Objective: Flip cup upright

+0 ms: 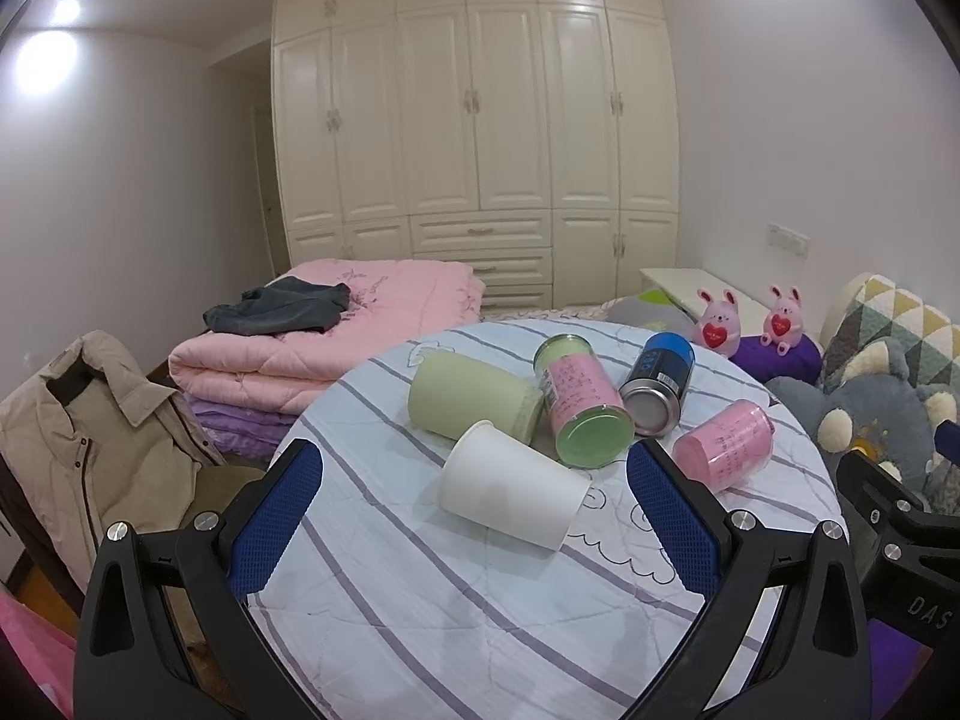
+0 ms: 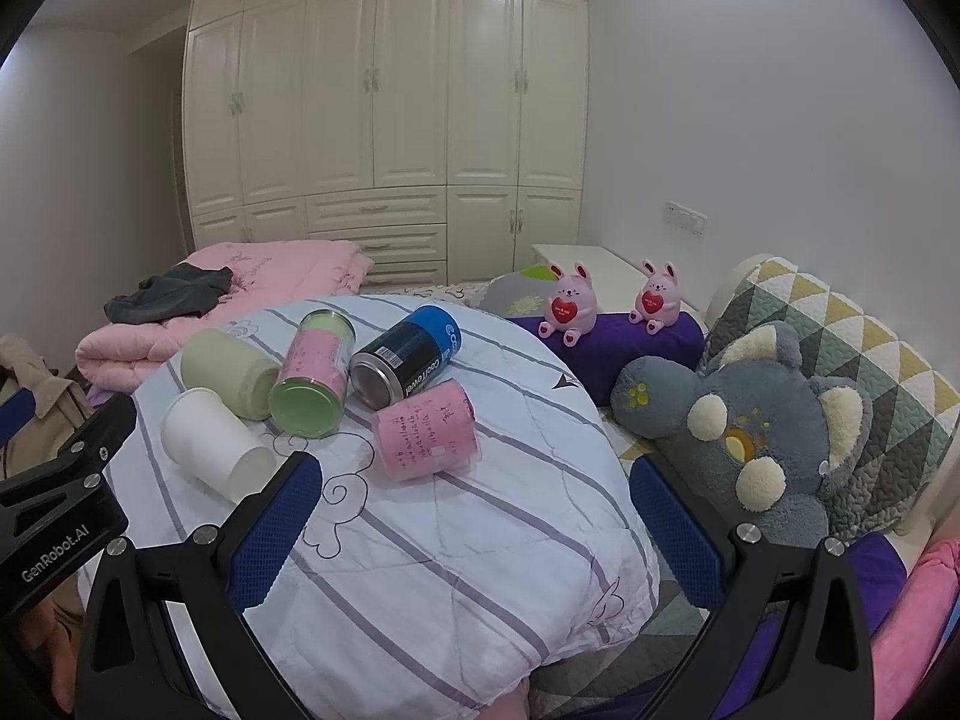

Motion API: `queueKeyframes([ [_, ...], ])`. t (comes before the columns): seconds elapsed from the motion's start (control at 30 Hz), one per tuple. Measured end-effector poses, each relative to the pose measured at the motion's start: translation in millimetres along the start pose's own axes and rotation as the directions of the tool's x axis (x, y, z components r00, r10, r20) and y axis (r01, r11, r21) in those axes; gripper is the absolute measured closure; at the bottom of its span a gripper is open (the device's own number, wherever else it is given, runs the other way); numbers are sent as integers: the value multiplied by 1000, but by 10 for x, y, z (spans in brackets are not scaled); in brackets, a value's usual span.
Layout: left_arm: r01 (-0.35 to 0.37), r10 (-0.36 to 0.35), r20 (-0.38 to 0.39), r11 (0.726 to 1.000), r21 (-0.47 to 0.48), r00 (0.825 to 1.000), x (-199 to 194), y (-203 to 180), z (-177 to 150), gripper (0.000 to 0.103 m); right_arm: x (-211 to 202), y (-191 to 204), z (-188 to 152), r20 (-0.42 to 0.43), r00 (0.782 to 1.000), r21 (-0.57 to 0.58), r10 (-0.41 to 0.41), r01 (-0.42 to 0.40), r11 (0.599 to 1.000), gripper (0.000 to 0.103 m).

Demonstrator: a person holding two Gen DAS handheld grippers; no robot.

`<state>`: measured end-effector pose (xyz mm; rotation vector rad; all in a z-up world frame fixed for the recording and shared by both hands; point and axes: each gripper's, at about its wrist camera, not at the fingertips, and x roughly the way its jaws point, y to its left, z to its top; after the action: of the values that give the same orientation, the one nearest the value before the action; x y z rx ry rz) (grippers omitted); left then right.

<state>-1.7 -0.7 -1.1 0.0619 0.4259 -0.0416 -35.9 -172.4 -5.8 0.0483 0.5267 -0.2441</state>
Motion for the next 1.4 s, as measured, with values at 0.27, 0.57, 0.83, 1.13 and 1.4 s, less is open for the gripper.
queueKeyframes([
  [0.27, 6, -6, -1, 1000, 15, 1000, 0, -20, 6, 0, 15, 8, -6, -9, 1000, -2, -2, 2, 1000, 0],
  [0.57, 7, -7, -20, 1000, 9, 1000, 69, -26, 16, 0, 105, -22, 12, -37, 999, 2, 3, -3, 1000, 0],
  [0.83, 9, -7, -68, 1000, 30, 998, 261, -92, -10, 0, 314, -83, 5, -100, 995, 15, -11, 12, 1000, 0],
  [1.13, 25, -16, -132, 998, 66, 991, 485, -154, -43, 0, 618, -123, -1, -188, 982, 51, 4, 6, 999, 0],
  [1.4, 70, -52, -168, 992, 104, 984, 690, -144, 97, 0, 954, -283, 44, -273, 951, 309, 145, -56, 950, 0],
])
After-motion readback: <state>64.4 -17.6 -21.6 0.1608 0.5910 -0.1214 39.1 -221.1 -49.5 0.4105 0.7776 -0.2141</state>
